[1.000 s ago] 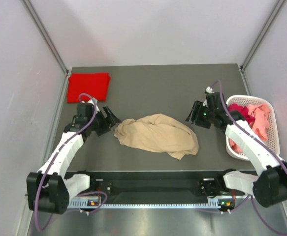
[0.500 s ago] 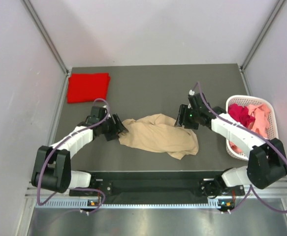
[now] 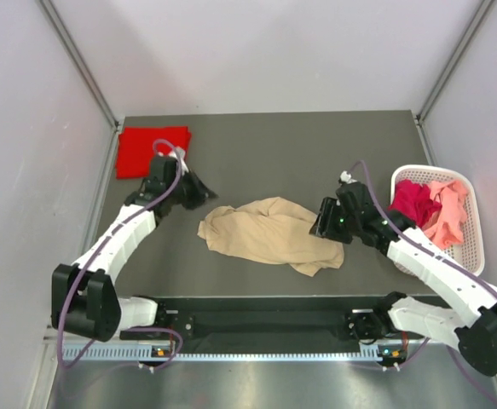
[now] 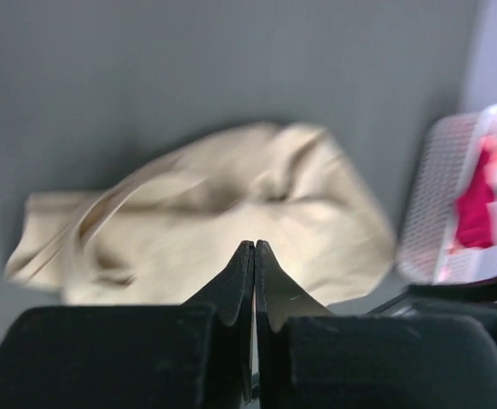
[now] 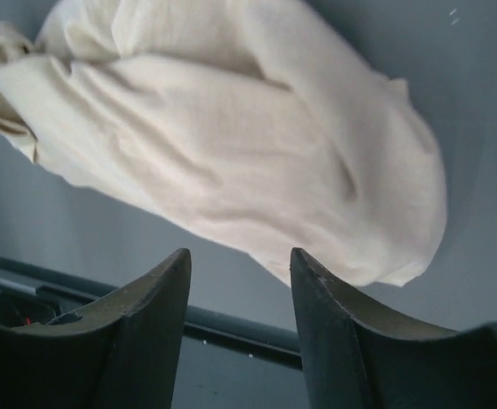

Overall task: Fold and stack the t-shirts
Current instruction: Move the tshirt to the center of the board, then flatten the tshirt out

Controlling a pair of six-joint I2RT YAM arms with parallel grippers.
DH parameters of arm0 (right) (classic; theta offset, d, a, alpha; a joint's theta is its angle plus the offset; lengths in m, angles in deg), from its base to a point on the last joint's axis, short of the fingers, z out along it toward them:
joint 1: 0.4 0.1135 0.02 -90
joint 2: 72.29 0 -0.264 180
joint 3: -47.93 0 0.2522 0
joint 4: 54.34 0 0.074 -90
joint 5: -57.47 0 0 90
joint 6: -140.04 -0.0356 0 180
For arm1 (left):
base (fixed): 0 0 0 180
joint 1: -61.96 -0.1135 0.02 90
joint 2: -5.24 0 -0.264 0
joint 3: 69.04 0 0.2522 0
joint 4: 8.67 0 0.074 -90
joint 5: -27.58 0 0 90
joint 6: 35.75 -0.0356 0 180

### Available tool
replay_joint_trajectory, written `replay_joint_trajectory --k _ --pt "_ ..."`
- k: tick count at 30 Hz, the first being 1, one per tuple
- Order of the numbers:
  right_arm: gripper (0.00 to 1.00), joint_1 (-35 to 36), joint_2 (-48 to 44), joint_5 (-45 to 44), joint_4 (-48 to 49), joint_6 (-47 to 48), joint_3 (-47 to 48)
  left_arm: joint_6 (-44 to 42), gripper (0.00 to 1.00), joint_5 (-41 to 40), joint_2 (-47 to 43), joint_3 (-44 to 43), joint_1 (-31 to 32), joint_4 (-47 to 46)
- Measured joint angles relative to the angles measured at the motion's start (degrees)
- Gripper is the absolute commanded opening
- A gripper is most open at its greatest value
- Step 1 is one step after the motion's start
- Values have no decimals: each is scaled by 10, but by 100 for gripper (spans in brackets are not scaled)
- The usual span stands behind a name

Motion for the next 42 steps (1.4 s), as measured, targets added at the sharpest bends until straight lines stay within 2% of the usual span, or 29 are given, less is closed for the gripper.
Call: replay_joint_trajectory --k 4,7,8,9,11,16,20,25,29,34,39,42 --pt "52 62 6 -9 -5 -11 -2 20 0 2 -4 -107 0 -17" --pt "53 102 24 -9 -5 -17 -2 20 0 9 0 -148 0 -23" --pt "54 108 31 -10 -5 -19 -2 12 19 9 4 -158 2 -18" --pt "55 113 39 -10 -5 -21 -3 2 31 3 7 -164 4 -7" --pt "55 116 45 -11 -5 -24 -8 -27 45 -24 7 -162 15 24" --pt "56 119 45 -12 -2 -27 -21 -69 45 -91 -36 -58 41 86" --pt "56 119 48 -11 13 -26 -21 -80 52 -163 -41 -11 101 148" --pt "56 119 67 -6 23 -23 -21 -76 52 -231 12 -21 150 173" --pt "56 119 64 -6 29 -21 -21 -66 56 -280 66 -29 174 181" --pt "56 119 62 -5 42 -16 -22 -51 62 -306 104 -39 190 182" --pt "57 119 62 -3 51 -9 -22 -40 63 -321 159 -66 191 177" --pt "56 119 62 -3 51 -7 -22 -35 59 -333 177 -67 192 177"
